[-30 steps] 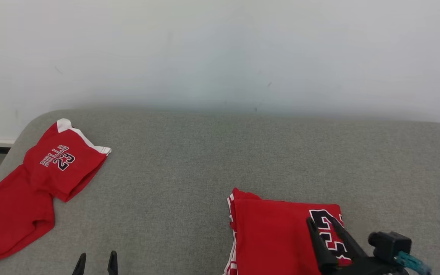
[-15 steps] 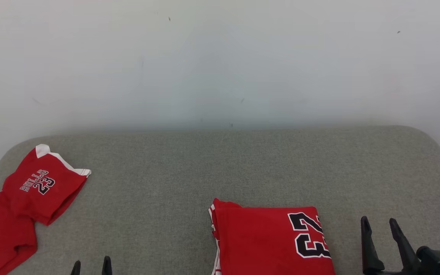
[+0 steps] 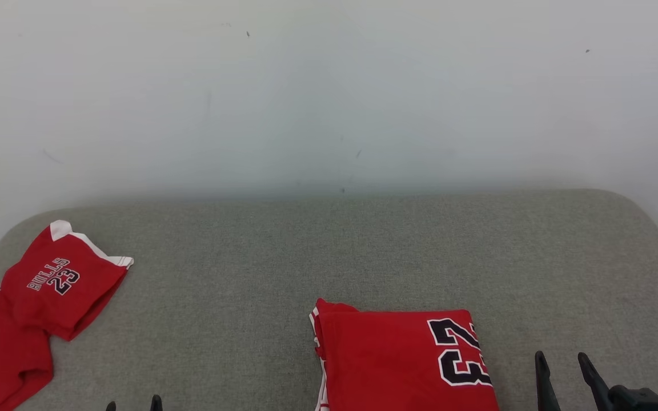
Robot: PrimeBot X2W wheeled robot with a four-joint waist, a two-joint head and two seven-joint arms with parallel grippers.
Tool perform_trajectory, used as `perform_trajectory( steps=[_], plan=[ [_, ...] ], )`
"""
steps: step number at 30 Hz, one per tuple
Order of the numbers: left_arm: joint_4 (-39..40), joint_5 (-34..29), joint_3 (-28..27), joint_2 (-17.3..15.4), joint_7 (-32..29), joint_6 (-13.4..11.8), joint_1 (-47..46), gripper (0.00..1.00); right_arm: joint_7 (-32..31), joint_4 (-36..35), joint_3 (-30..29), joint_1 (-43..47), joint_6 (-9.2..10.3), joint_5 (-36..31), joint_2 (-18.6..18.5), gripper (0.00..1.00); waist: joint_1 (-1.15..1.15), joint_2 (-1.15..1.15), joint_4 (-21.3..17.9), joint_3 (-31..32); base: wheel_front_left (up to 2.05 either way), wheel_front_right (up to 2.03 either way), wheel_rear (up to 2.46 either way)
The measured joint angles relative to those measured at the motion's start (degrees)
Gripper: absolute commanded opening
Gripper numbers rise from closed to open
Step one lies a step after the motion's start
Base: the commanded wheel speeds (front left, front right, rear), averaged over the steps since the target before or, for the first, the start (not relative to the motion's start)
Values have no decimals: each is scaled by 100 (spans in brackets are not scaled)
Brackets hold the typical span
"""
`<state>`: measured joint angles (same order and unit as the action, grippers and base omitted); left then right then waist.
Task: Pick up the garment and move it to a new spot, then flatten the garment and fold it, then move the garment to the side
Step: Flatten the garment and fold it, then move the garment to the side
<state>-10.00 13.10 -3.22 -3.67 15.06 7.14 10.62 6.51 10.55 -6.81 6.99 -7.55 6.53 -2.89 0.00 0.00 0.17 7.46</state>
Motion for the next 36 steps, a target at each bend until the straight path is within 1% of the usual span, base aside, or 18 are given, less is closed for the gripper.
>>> perform_trajectory(
  steps=[18,23,26,29,30,31,33,36],
  plan=[
    [16,-33,44,-22,0,27,0,100,35,149,-132,-66,0,-8,2,100,0,0,119,-69,0,0,0],
    [19,-33,77,-32,0,27,-1,100,-112,148,-10,-119,0,21,-1,100,0,0,202,-92,0,0,0],
    [24,-33,131,-38,0,29,-7,100,-848,183,75,-402,0,162,3,100,0,0,287,-121,0,0,0],
    [27,-33,158,-43,0,29,-5,100,-2057,424,-66,-744,0,244,2,100,0,0,359,-155,0,0,0],
    [26,-33,170,-45,0,29,-5,100,-2492,502,-66,-861,0,209,-2,100,0,0,386,-170,0,0,0],
    [27,-33,200,-47,0,29,-7,100,-2796,526,-145,-961,0,112,2,100,0,0,415,-185,0,0,0],
    [35,-33,247,-48,0,37,-6,100,-3287,631,-343,-1234,0,101,4,100,0,0,479,-225,0,0,0],
    [33,-33,318,-48,0,37,-9,100,-3758,903,-527,-1509,0,93,-7,100,0,0,596,-293,0,0,0]
  ],
)
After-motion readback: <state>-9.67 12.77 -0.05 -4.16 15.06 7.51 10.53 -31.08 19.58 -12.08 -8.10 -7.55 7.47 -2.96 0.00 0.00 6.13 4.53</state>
